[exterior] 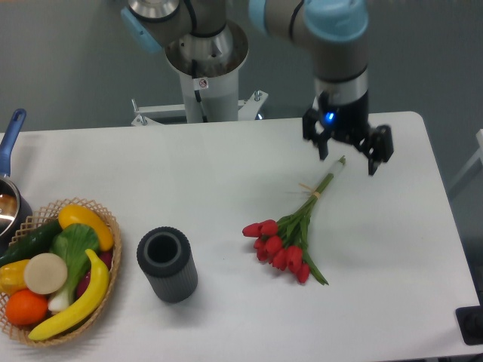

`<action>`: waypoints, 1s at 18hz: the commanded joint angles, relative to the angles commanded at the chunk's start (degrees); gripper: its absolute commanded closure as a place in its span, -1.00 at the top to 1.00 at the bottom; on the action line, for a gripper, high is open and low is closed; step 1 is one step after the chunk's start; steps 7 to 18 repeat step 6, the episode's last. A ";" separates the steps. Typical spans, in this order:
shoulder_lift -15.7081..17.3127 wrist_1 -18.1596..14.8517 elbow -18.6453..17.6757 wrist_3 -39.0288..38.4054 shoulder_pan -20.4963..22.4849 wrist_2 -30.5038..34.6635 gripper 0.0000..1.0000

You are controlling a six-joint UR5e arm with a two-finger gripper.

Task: Place the flowers on the table
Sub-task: 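Open the gripper and lift it away from the tulips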

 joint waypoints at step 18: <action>2.99 -2.29 -1.67 5.55 3.96 -2.46 1.00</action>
